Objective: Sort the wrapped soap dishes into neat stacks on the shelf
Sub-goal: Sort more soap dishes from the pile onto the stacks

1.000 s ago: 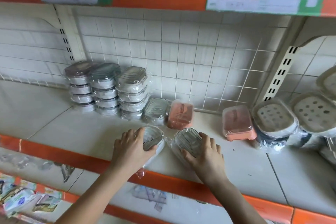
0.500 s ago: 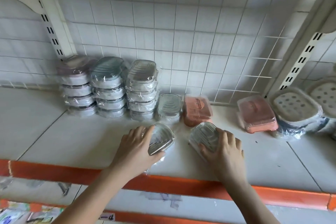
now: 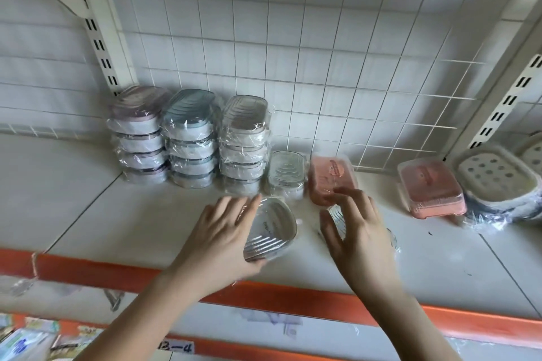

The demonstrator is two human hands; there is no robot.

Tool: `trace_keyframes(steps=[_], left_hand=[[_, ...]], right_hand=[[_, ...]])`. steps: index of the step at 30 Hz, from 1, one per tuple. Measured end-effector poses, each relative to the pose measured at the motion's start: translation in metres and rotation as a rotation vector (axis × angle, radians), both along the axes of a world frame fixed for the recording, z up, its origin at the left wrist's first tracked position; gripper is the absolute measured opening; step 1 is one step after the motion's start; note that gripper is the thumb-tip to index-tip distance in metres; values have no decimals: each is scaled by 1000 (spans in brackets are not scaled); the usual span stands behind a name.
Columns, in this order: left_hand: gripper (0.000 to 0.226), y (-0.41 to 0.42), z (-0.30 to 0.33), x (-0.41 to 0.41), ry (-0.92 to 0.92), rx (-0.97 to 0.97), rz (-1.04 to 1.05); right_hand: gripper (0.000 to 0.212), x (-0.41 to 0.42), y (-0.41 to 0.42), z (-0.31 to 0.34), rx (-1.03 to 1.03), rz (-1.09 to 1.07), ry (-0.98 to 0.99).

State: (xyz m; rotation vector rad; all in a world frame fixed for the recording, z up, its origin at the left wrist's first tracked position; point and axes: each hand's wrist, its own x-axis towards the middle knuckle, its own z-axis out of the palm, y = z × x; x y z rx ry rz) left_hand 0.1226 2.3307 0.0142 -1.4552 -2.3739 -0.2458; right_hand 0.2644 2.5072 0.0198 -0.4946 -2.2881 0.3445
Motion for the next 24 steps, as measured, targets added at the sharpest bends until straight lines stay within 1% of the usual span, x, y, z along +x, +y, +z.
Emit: trace_keyframes(steps=[2,5,7,8,10,12,14,15,17,19,20,22,23,24], left_hand=[[97,-5,8,2,64,9,-78],[97,-9,18,2,146,17,-185],[98,-8,24,1,179,23,-241],[98,-7,26,0,195,26,-259],[99,-4,29,-1,223,33,-277],[98,0,32,-3,243,43,-285],[93,6,32,-5,263,66,-278],[89,9,31,-6,265,89,-259],[79,16,28,-6,245,166,-192],[61,25,26,-3,196,277,-109],[51,30,26,-1,155,333,-79],[40,41,26,5,17,434,-56],[36,47,26,6,-87,483,-62],[33,52,24,8,-206,532,-73]], right_hand=[[37,-11,1,8,-71,121,-33],[54,-24,6,17,-181,308,-127],[64,-28,10,21,-299,400,-193],[66,-28,11,23,-372,440,-223],[63,-28,12,27,-508,528,-273],[51,-27,13,28,-595,587,-281],[37,-24,15,28,-706,611,-231],[34,-23,15,28,-765,599,-193],[35,-22,20,26,-826,519,-102],[36,-21,25,23,-915,443,31],[33,-21,28,21,-983,415,103],[18,-21,32,22,-1142,385,248],[15,-23,32,24,-1232,385,319],[16,-25,34,24,-1319,384,386]])
